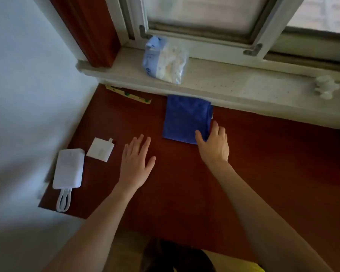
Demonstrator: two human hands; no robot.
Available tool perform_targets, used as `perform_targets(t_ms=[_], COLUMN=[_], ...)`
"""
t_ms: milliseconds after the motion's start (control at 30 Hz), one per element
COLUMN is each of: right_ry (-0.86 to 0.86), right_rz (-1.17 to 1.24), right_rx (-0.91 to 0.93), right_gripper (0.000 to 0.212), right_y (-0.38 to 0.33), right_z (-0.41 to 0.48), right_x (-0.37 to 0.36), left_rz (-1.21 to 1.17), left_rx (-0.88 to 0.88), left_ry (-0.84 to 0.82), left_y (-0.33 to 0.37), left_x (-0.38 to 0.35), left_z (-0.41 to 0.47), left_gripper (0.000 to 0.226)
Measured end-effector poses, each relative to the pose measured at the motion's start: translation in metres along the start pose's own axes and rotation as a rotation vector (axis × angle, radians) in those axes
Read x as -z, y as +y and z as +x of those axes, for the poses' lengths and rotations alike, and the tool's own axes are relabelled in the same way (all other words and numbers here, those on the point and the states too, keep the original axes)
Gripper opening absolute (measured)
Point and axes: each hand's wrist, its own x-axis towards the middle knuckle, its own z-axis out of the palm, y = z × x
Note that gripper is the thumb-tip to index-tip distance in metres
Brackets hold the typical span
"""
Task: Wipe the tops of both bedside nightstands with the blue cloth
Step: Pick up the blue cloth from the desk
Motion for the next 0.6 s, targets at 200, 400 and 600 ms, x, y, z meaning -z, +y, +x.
perform_targets(t_ms=[200, 400, 600], right_ry=[-0.037, -0.174, -0.148], right_rz=[-0.035, 0.490, 0.864], right_rx=[-0.154, -0.447, -0.402], right_gripper=[0.072, 0.042, 0.037], right_y=[-0.021, -0.032, -0.043], right_z=[0.031, 0.044, 0.025], right_x=[-0.014, -0.005, 0.001], left_rz=[0.077, 0.080, 0.060], left_rx=[0.034, 0.015, 0.008], left_ry=[-0.007, -0.019, -0.138], left_y=[-0.006, -0.009, -0.007], left_x=[-0.018, -0.015, 0.006], left_z=[0.012, 0.013, 0.013], left_gripper=[0.070, 0.070, 0.068])
